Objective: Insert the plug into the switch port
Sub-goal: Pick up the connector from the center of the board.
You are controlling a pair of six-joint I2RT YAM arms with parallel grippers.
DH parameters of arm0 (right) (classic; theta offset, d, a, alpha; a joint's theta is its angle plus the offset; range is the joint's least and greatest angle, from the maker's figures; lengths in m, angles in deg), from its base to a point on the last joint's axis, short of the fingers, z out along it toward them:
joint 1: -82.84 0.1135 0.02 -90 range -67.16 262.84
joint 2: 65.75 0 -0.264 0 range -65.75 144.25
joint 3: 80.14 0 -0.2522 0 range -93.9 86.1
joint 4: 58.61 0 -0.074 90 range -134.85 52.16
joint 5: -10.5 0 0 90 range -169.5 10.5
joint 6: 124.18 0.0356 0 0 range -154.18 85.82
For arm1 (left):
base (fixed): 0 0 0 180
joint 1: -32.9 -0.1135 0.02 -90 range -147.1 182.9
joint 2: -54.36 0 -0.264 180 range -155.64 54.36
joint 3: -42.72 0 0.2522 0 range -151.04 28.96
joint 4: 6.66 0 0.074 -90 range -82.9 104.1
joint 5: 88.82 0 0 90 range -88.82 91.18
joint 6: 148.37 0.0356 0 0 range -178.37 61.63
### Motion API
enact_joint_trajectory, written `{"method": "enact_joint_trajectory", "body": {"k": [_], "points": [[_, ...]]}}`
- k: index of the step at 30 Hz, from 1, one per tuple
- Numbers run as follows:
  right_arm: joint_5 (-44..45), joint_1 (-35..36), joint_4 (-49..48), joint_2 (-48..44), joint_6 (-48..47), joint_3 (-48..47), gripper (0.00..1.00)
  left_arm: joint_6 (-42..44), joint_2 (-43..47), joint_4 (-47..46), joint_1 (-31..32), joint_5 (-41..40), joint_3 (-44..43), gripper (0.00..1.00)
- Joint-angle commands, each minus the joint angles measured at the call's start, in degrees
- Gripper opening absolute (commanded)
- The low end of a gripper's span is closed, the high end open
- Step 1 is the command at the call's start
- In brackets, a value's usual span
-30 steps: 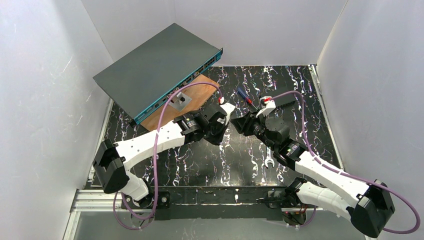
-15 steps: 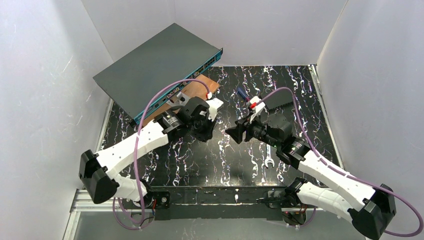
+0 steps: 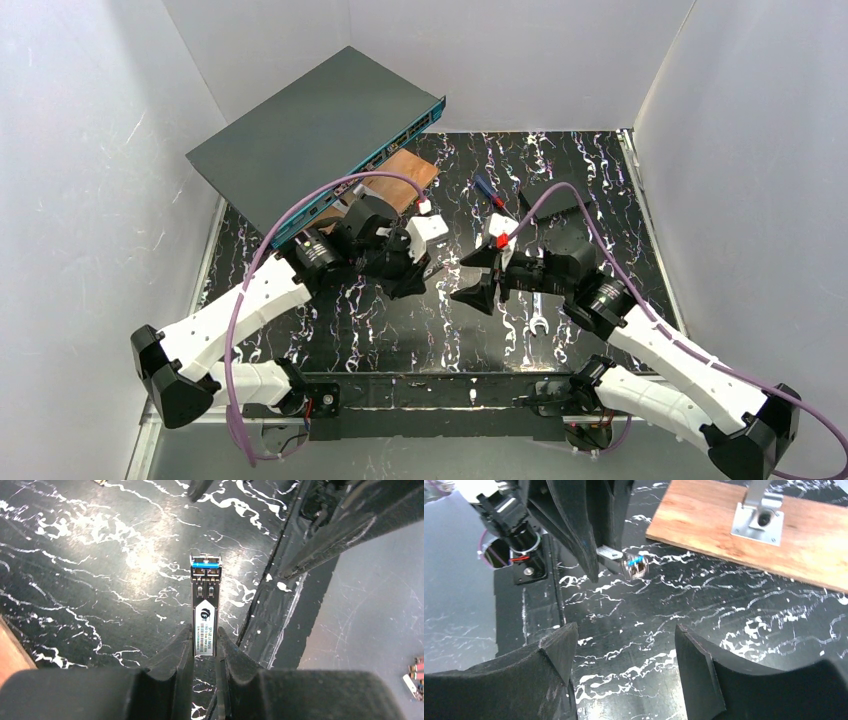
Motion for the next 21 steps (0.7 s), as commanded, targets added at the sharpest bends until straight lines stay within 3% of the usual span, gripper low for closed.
{"method": "enact_joint_trajectory", "body": {"k": [1,21], "points": [[-8.4,-0.1,1.9,1.9,-3.6,-6.0,0.78,6.5,1.5,1.7,0.3,7.5,0.2,0.00],[-14.7,-0.1,3.2,5.5,-4.5,-10.2,0.68,9.5,-0.6,6.2,3.3,7.7,-3.2,0.00]]}}
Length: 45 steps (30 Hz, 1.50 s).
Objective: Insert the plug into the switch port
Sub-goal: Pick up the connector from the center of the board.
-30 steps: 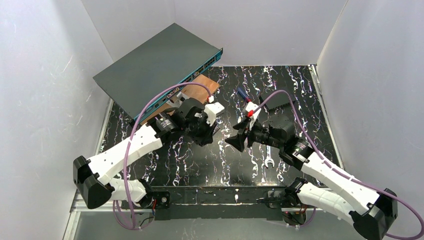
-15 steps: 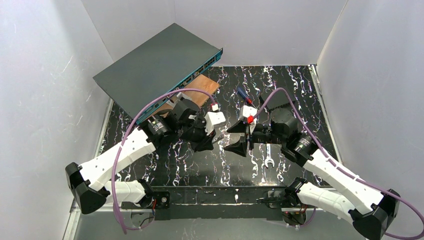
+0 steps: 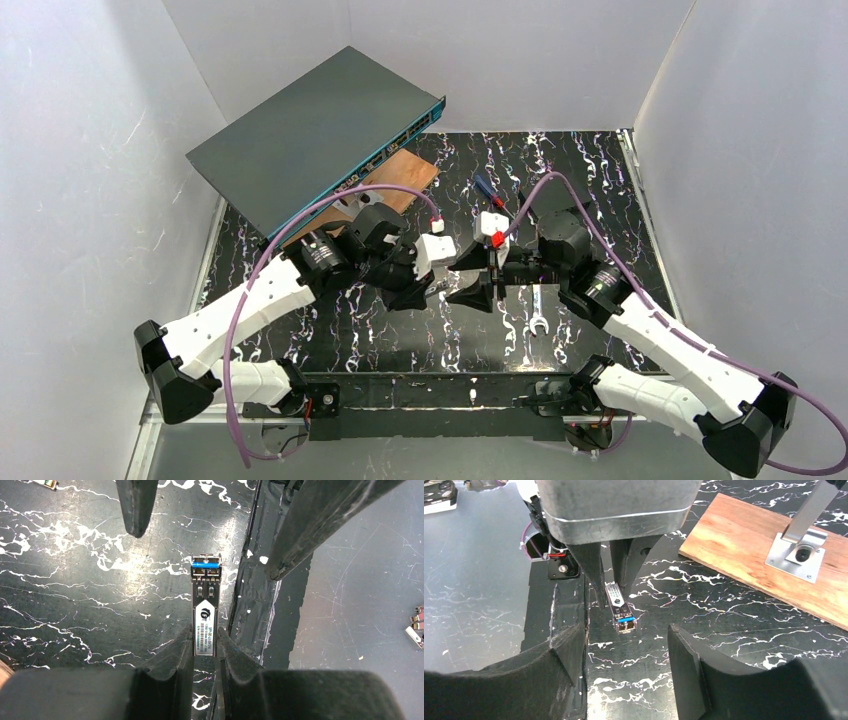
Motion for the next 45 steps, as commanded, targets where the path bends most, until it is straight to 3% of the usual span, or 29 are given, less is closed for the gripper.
{"method": "enact_joint_trajectory", "body": {"k": [1,27,33,35,41,45], "points": [[-3.2,-0.1,-0.4,0.8,-0.5,-2.9,0.67,0.8,-0.1,1.6,0.7,1.6,-2.3,0.00],[-6.5,-0.2,0.2,4.6,-0.1,-4.1,0.30,1.0,-1.0,2.0,2.1,0.6,-3.2,0.00],[-5.8,-0.2,0.9,5.0,-0.7,-4.5,0.14,1.0,-1.0,2.0,2.2,-0.3,-3.2,0.00],[-5.2,-0.2,0.8,4.7,-0.7,-4.4,0.01,0.8,-0.8,2.0,2.1,-1.5,-3.2,0.05],[-1.2,-0.2,0.6,3.7,-0.6,-3.8,0.01,-0.1,0.3,1.7,2.1,-7.8,-3.6,0.43],[2.4,-0.2,-0.8,2.5,0.5,-3.1,0.01,-1.5,1.5,0.8,2.2,-16.8,-4.2,0.62]]}}
